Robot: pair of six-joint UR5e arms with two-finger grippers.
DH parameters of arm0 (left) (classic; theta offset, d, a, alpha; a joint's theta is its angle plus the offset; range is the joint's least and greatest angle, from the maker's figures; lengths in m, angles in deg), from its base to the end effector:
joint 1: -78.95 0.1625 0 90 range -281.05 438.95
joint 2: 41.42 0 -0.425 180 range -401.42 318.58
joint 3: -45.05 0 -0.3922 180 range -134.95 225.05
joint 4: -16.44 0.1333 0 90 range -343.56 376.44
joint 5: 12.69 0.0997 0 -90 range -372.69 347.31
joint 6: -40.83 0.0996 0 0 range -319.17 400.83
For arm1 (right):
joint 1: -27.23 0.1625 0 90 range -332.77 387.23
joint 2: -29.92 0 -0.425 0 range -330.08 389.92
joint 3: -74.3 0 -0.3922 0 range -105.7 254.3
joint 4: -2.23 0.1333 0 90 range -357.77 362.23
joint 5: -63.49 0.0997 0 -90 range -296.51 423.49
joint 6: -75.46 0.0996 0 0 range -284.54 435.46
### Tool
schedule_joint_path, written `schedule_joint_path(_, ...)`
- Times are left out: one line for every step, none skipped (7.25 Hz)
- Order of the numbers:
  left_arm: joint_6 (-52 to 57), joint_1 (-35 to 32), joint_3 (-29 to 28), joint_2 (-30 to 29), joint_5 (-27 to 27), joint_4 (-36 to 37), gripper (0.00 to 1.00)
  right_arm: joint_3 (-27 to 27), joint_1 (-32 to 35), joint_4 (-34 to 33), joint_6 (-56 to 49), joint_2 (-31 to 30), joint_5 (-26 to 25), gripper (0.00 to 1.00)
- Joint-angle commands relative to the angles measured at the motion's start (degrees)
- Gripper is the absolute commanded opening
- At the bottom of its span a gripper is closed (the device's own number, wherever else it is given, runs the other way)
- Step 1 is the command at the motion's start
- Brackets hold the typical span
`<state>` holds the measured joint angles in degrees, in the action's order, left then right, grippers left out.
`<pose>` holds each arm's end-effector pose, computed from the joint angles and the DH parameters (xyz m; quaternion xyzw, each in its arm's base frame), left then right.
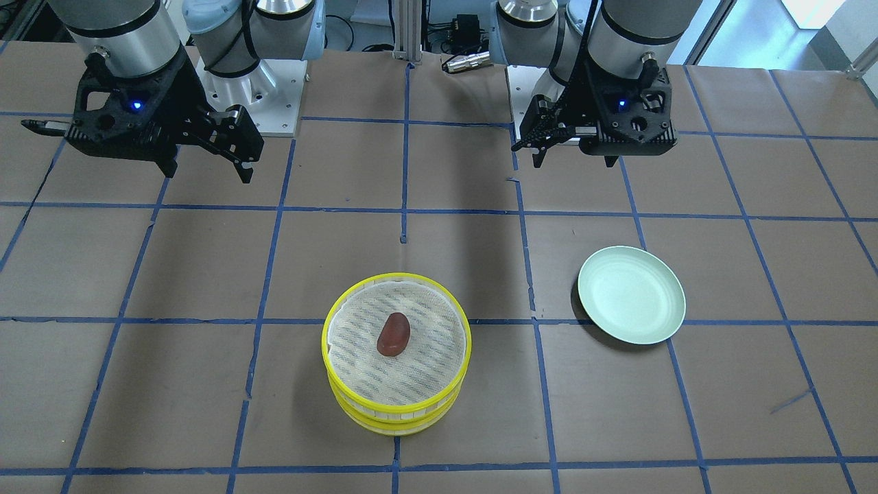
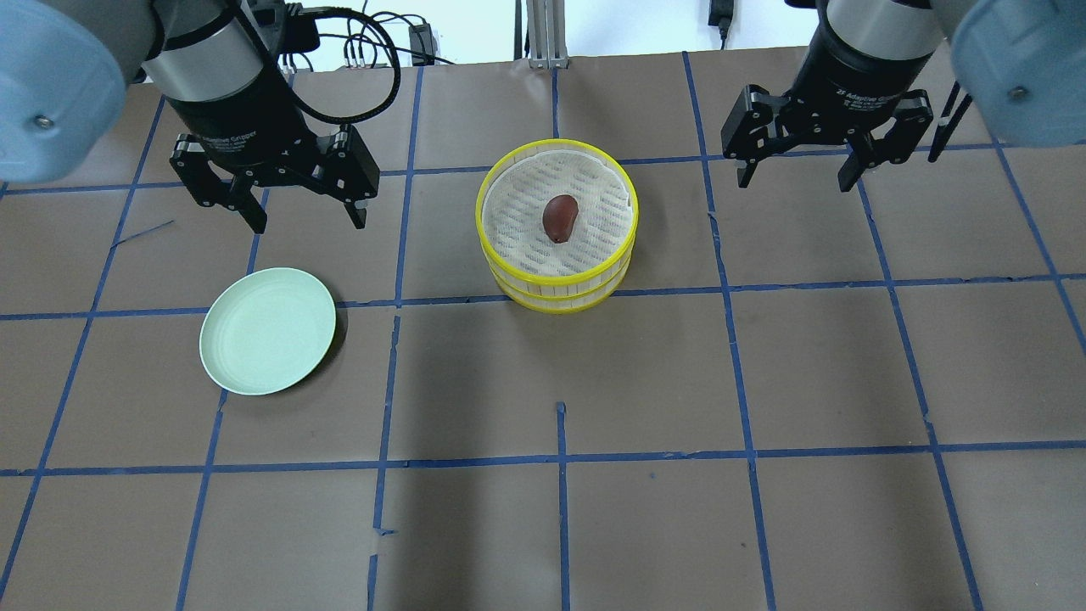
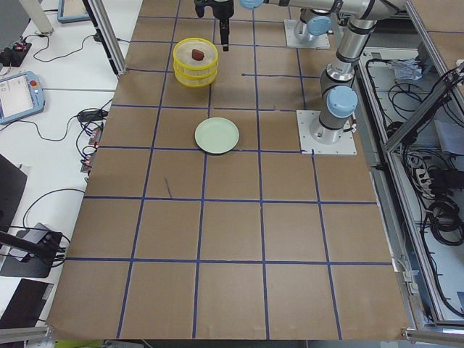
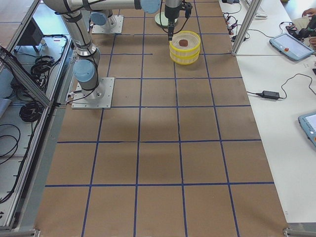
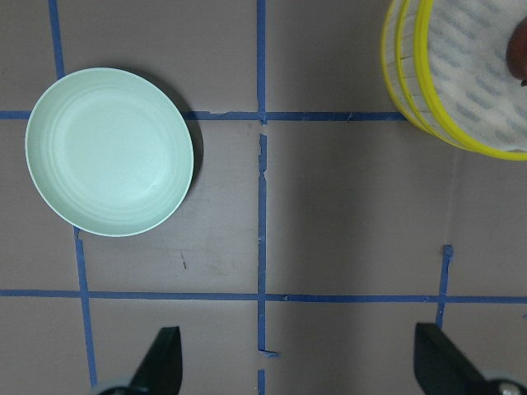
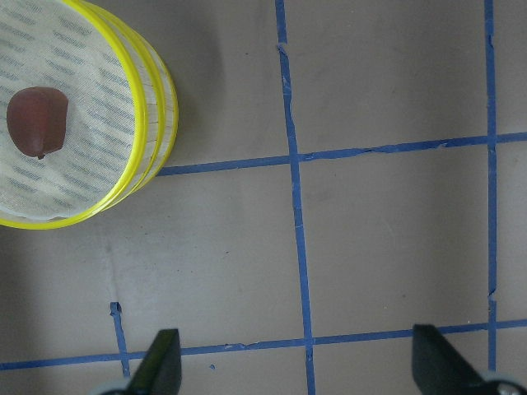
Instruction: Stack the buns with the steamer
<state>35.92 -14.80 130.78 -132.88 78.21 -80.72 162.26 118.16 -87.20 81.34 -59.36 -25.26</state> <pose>-0.1638 -0.4847 0.4997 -0.0098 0.9992 0.0372 0.0107 0.1435 -0.4962 0.4982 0.0431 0.9990 -0.0059 0.0113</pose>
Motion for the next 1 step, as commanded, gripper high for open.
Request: schedule_joint_path(0.08, -0.11, -0.04, -0.03, -0.02, 0.31, 1.00, 0.19, 0.03, -0.13, 0.00, 0.25, 0.51, 1.00)
